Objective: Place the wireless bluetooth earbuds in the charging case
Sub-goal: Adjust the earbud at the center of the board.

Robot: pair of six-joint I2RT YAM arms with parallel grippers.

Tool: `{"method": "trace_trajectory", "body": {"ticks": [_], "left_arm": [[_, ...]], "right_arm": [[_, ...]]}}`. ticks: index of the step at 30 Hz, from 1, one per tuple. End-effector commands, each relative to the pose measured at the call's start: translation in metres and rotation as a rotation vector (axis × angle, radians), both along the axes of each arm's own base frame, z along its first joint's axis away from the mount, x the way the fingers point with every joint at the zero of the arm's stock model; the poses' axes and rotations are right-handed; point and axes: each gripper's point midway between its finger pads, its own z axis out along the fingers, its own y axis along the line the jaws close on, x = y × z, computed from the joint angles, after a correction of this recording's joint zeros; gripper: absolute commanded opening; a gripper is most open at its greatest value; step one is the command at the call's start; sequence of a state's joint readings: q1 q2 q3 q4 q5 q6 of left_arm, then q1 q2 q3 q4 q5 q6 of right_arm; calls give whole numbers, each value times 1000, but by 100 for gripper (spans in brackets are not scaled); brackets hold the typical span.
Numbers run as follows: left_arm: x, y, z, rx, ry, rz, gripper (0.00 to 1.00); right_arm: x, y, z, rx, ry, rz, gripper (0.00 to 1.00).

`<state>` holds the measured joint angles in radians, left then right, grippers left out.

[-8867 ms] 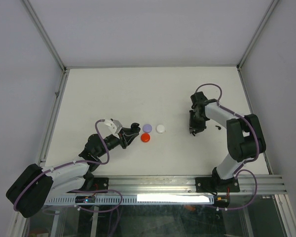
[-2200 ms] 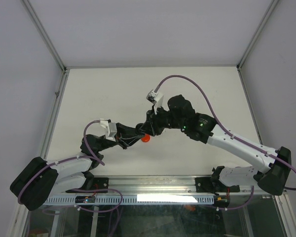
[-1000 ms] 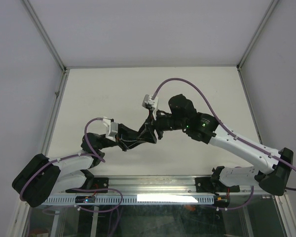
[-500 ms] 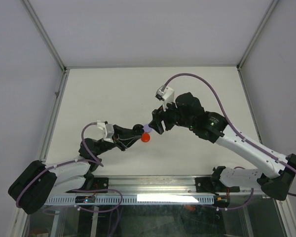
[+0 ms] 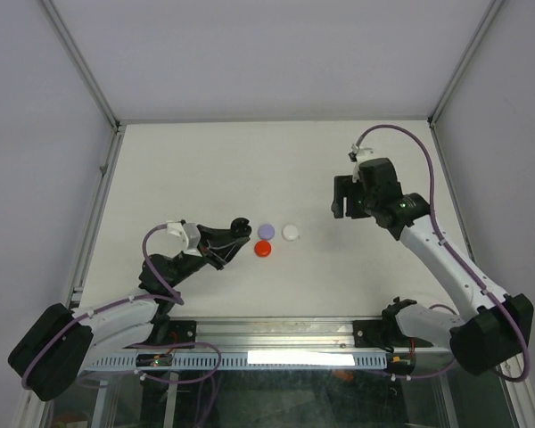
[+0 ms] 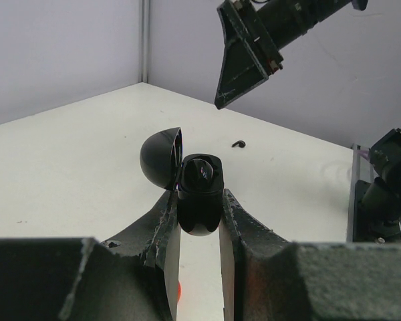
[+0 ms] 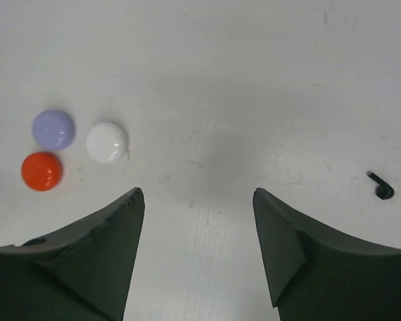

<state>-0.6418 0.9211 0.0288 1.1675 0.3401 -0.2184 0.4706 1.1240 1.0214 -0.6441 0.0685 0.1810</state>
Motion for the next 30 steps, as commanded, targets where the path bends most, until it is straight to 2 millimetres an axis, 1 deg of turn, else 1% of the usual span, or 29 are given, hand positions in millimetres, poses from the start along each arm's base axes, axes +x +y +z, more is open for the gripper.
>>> {"method": "trace_trajectory", "body": {"ticks": [1, 5, 8, 10, 13, 18, 26, 30], "left_arm": [[1, 5, 2, -11, -12, 28, 2], [0, 4, 1, -9, -6, 24, 2], [0, 5, 0, -9, 7, 24, 2], [0, 5, -3, -5, 16, 23, 2], [1, 5, -6, 0, 26, 26, 2], [2, 4, -10, 7, 40, 27, 2], [4, 3, -14, 15, 57, 26, 2], [5, 1, -16, 22, 66, 23, 2]], "right_arm": [[20, -43, -19, -27, 30, -171, 69], [30, -88, -44, -18, 112, -378, 69], [32, -118, -61, 10, 159, -548, 69], [33, -134, -70, 22, 178, -654, 69], [34, -153, -79, 9, 188, -765, 69], [37, -171, -95, 43, 222, -881, 69], [34, -177, -133, 113, 322, -994, 63], [36, -182, -146, 145, 349, -1032, 61]]}}
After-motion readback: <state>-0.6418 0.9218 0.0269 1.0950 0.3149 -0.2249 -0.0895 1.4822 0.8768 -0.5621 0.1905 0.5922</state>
